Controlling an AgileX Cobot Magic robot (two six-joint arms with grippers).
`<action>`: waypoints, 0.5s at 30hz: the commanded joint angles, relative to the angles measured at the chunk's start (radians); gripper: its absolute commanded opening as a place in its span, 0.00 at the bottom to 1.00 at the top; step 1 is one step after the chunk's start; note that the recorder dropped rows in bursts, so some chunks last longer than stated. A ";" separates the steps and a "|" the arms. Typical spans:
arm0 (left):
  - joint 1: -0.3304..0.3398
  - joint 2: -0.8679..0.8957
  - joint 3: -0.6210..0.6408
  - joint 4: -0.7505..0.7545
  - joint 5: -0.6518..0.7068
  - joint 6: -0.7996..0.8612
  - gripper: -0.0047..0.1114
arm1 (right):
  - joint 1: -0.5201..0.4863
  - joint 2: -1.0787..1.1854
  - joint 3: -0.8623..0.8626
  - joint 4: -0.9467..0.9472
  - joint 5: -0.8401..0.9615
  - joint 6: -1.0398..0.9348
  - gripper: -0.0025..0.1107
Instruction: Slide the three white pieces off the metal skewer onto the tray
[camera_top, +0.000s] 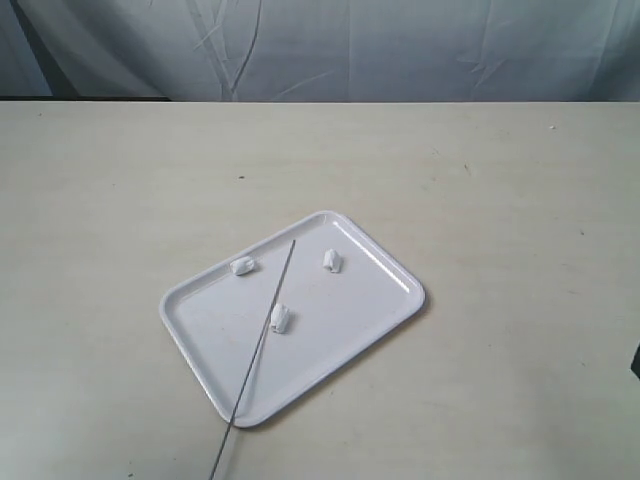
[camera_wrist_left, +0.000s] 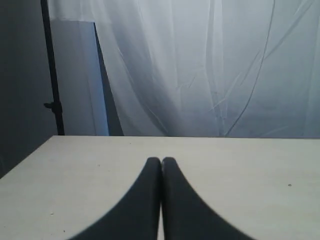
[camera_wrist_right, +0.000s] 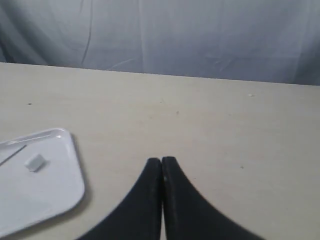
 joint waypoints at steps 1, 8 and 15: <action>0.033 -0.079 0.009 0.031 0.105 -0.014 0.04 | -0.103 -0.106 0.060 -0.020 -0.006 -0.009 0.02; 0.033 -0.089 0.009 0.202 0.273 -0.014 0.04 | -0.208 -0.253 0.089 0.035 0.042 -0.007 0.02; 0.033 -0.089 0.014 0.297 0.388 -0.247 0.04 | -0.216 -0.261 0.089 -0.012 0.203 -0.005 0.02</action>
